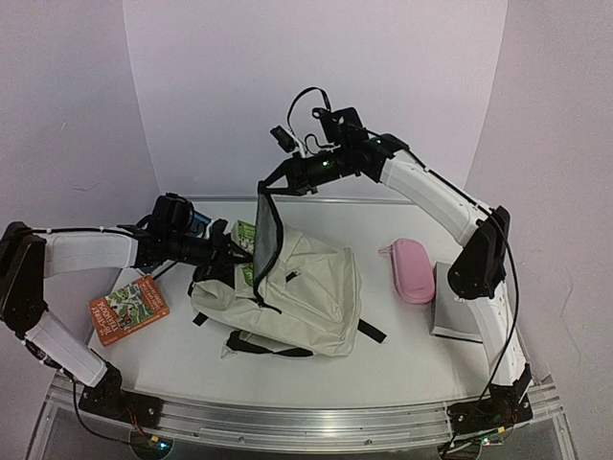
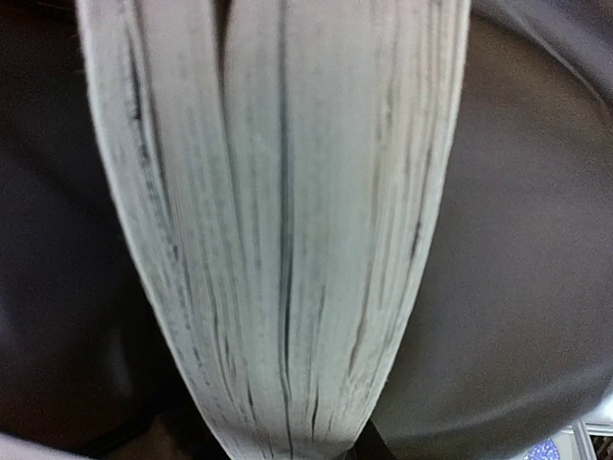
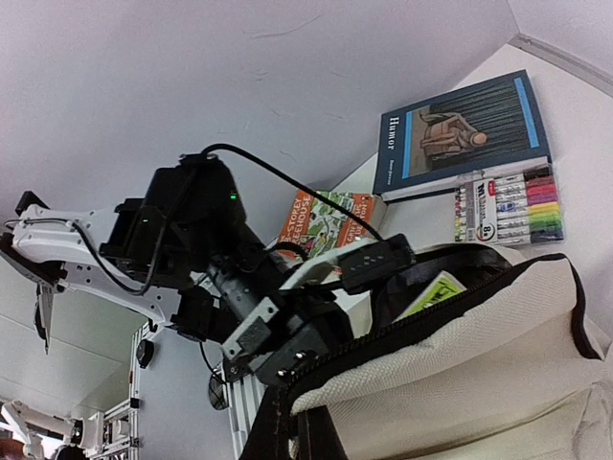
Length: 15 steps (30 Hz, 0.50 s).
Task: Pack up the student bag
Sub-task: Place the book in the student bag.
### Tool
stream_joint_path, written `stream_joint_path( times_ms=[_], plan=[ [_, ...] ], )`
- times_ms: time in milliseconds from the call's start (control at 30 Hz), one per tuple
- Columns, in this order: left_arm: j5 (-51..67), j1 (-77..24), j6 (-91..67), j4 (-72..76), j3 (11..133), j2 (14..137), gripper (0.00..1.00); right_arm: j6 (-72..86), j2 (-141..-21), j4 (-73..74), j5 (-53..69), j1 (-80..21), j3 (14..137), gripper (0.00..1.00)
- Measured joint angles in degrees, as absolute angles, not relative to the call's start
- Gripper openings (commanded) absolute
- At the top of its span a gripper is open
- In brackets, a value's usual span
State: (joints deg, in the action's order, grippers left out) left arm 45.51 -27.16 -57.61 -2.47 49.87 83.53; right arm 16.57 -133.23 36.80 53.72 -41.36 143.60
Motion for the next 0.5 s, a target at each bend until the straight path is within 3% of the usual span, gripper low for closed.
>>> stream_joint_path(
  times_ms=[267,500],
  plan=[
    [47.6,-28.3,-62.4,11.7,49.9,96.8,0.00,13.6,-133.2,37.0,56.1,-45.0,143.7,0.00],
    [50.8,-30.8,-63.1,15.5,53.0,104.1,0.00,12.2,-133.2,36.9,57.3,-46.1,143.1,0.00]
  ],
)
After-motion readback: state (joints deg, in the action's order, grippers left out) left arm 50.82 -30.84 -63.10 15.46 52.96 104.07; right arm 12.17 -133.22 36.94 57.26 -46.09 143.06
